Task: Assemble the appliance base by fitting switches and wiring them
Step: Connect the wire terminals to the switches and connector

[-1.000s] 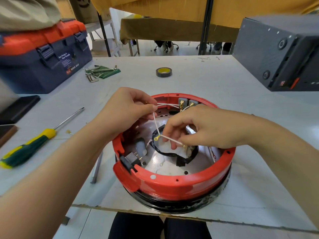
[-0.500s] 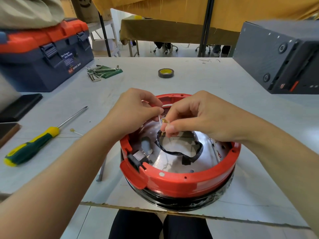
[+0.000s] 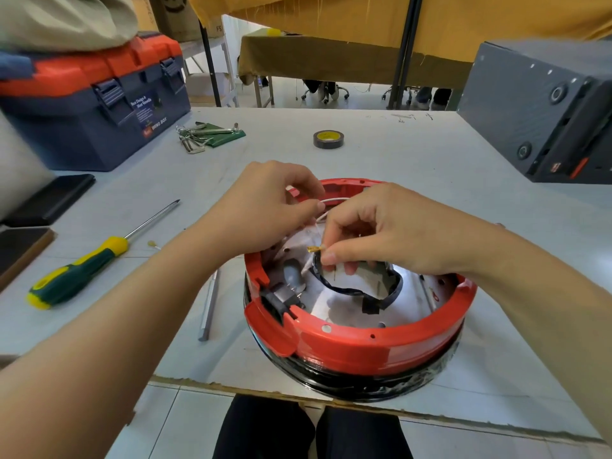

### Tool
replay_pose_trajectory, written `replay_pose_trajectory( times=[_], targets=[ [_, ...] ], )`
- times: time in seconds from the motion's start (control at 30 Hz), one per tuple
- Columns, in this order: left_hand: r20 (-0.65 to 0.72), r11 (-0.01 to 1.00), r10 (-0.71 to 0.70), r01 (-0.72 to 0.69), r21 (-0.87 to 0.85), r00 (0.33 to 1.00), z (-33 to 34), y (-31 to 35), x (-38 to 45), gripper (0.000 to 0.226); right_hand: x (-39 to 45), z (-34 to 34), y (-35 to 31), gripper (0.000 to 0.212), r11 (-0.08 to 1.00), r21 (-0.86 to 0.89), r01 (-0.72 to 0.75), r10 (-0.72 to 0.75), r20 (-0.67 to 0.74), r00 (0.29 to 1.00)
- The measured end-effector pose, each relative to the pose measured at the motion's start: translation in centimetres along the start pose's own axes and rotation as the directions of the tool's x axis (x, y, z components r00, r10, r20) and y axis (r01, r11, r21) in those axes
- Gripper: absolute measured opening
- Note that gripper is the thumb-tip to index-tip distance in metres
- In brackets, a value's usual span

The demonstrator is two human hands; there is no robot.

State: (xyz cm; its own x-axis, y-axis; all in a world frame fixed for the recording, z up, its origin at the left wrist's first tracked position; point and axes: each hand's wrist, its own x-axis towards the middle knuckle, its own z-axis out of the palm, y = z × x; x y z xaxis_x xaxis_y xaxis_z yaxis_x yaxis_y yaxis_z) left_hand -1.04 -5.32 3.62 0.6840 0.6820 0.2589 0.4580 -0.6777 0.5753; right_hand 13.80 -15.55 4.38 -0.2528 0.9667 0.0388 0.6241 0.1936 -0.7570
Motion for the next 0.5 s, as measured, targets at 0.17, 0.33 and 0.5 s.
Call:
replay_pose_trajectory(
  times=[0.17,0.33,0.5],
  targets=[
    [-0.052,1.000,-0.005,0.005,-0.001,0.999,-1.2,-1.4,-2.2,0.017,0.6,0.4,-0.1,0.006,0.999,-0.031,0.031,-0.030,0.040,0.999],
    [-0.017,0.970,-0.242,0.242,0.009,0.970,-1.3,-2.6,-4.2,0.050,0.9,0.4,-0.5,0.009,0.993,-0.105,0.058,-0.046,0.112,0.993],
    [0.025,0.916,-0.361,0.359,-0.179,0.932,-0.9,-2.5,-4.7,0.040,1.4,0.7,-0.6,0.013,0.980,-0.172,0.099,-0.088,0.067,0.994]
  ],
)
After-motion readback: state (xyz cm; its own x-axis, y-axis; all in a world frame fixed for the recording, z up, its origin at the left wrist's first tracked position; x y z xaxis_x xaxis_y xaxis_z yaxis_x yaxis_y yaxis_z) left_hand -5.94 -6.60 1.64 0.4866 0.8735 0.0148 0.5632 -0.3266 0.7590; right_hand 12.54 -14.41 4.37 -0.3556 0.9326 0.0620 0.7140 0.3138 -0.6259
